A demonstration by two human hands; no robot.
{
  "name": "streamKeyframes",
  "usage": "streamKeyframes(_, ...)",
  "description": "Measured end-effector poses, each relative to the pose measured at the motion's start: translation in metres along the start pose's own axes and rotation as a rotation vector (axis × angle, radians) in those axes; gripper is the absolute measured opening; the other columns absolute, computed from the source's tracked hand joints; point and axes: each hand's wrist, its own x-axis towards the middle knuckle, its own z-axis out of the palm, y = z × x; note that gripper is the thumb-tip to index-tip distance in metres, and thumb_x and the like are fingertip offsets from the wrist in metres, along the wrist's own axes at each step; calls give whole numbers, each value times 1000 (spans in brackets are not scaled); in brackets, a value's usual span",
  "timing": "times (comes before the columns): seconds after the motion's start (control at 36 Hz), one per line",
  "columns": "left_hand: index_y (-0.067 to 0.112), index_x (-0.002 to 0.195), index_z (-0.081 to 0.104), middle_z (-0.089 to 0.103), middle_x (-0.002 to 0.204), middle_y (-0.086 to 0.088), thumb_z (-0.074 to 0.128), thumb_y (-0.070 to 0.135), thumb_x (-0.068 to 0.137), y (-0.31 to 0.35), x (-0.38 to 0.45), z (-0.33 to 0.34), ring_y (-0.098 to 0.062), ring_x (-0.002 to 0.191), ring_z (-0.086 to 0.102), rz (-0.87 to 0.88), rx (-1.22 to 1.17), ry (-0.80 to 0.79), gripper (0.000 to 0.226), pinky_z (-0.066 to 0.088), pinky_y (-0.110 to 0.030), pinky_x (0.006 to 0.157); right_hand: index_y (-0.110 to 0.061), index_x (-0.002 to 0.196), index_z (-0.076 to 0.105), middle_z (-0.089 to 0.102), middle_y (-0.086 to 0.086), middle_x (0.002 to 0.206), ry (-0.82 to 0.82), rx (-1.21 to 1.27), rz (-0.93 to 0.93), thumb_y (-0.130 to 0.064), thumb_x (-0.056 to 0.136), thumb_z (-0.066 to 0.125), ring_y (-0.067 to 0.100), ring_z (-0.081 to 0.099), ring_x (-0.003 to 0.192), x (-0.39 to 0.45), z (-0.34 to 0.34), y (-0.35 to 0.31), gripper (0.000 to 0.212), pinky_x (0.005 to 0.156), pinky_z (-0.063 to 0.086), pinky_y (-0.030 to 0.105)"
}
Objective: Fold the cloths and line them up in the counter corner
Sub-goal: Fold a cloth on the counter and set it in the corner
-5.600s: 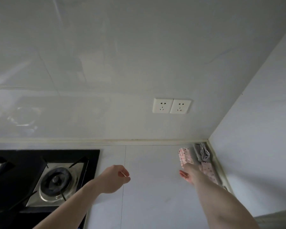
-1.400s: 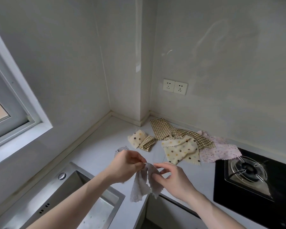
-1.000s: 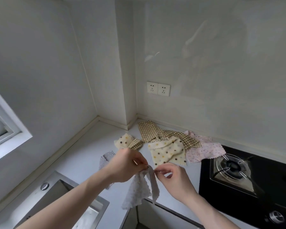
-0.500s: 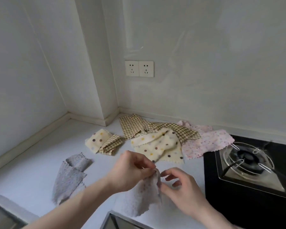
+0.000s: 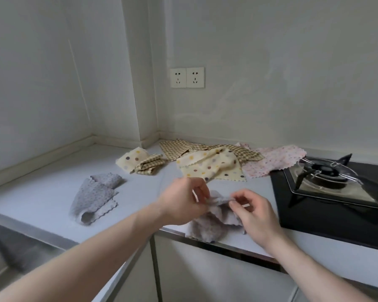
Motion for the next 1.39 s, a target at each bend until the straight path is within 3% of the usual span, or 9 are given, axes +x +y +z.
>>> streamKeyframes(0.11, 28, 92, 72, 66, 82, 18, 74, 23, 81, 7, -26, -19, 1, 67, 57, 58, 217, -14, 12, 42, -14, 60, -30, 80, 68, 68, -17, 79, 14, -128, -63, -15, 91, 70, 5, 63, 74, -24, -3, -31, 19, 65, 47, 21)
streamKeyframes(0.25, 22, 78, 72, 72, 80, 8, 61, 26, 83, 14, -56, -48, -17, 76, 65, 6, 304, 119, 12, 57, -32, 68, -26, 82, 65, 67, -17, 79, 60, -235, -156, -15, 94, 65, 3, 61, 77, -39, -25, -84, 17, 65, 45, 14)
streamKeyframes(0.42, 35, 63, 62, 68, 74, 14, 62, 28, 83, 29, -85, -83, -15, 77, 65, -5, 252, 258, 21, 56, -31, 69, -28, 87, 68, 69, -17, 82, 130, -318, -159, -17, 93, 65, -4, 62, 81, -44, -47, -130, 12, 68, 43, 14)
streamKeyframes(0.61, 33, 87, 74, 69, 84, 15, 59, 27, 87, 41, -98, -113, -14, 86, 63, -17, 185, 353, 16, 53, -26, 73, -30, 86, 69, 69, -12, 83, 149, -356, -173, -26, 87, 76, -2, 62, 80, -47, -62, -165, 8, 64, 41, 7)
streamKeyframes(0.78, 37, 70, 63, 71, 83, 13, 59, 33, 87, 42, -88, -118, -18, 85, 64, -59, 146, 360, 18, 57, -36, 79, -36, 88, 68, 70, -5, 92, -37, -486, 34, -18, 76, 84, 12, 65, 88, -31, -74, -166, 27, 75, 47, 21)
streamKeyframes(0.89, 35, 67, 63, 70, 80, 12, 59, 39, 85, 43, -74, -110, -19, 83, 65, -96, 126, 358, 18, 58, -35, 77, -33, 88, 69, 72, -2, 92, -43, -439, 169, -22, 83, 79, 17, 67, 89, -19, -72, -156, 16, 77, 49, 26)
streamKeyframes(0.94, 34, 69, 63, 69, 80, 11, 59, 42, 84, 44, -66, -108, -21, 79, 66, -109, 125, 369, 17, 58, -33, 73, -28, 87, 70, 72, -3, 88, -1, -389, 213, -30, 88, 74, 18, 67, 84, -12, -71, -151, 4, 69, 51, 26)
streamKeyframes(1.08, 32, 72, 64, 62, 70, 11, 66, 43, 86, 43, -44, -105, -20, 72, 62, -125, 123, 404, 18, 45, -26, 58, -19, 95, 72, 61, 0, 76, 79, -355, 276, -35, 97, 63, 14, 58, 66, 3, -72, -138, 18, 52, 51, 22)
streamKeyframes(1.39, 33, 91, 77, 58, 61, 10, 65, 45, 91, 24, 1, -93, -10, 46, 45, -219, -11, 383, 17, 35, -19, 46, -24, 92, 71, 70, 3, 98, 114, -618, 214, -19, 98, 50, 25, 61, 88, 44, -68, -106, 23, 76, 46, 29)
